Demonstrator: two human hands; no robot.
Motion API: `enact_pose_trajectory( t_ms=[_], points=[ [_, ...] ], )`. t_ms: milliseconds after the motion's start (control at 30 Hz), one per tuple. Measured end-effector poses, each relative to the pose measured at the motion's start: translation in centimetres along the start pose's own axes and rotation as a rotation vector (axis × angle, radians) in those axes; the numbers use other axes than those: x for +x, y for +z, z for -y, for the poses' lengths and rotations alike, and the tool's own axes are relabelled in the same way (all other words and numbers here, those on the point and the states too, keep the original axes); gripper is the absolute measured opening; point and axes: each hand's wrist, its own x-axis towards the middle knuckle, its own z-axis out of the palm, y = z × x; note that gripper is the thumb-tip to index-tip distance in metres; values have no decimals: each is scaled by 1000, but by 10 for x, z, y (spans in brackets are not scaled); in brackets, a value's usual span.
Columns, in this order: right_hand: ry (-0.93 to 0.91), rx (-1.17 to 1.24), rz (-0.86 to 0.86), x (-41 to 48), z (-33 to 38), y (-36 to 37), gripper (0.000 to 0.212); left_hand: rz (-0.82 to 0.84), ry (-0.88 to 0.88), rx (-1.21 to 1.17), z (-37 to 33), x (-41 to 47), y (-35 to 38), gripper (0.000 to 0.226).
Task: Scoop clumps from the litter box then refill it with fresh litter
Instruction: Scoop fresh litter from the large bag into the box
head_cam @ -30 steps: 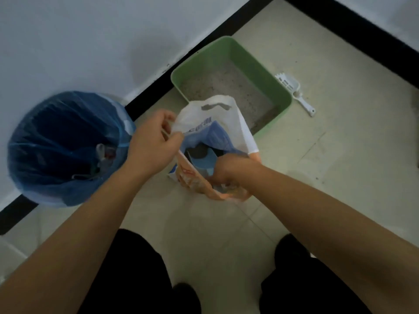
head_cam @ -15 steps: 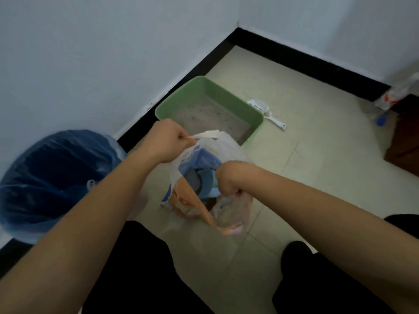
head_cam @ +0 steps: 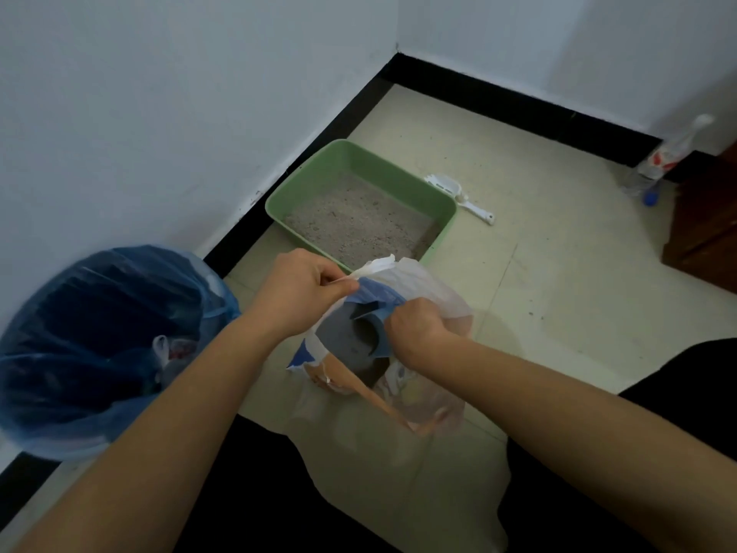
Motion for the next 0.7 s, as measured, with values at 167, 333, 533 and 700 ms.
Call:
enact_pose_trajectory(
  t_ms=[167, 333, 533, 700],
  points=[
    [-35, 66, -62, 13, 13, 13, 27, -70, -45, -20, 4, -4, 0, 18],
    [56, 178, -20, 32, 7, 29, 33, -85, -63, -74, 1, -11, 8, 19],
    [71, 377, -57, 43, 8, 41, 30, -138, -96, -84, 4, -4, 2, 15],
    [100, 531, -102, 49, 3, 52, 36, -81, -81, -43, -5, -2, 7, 14]
  ],
)
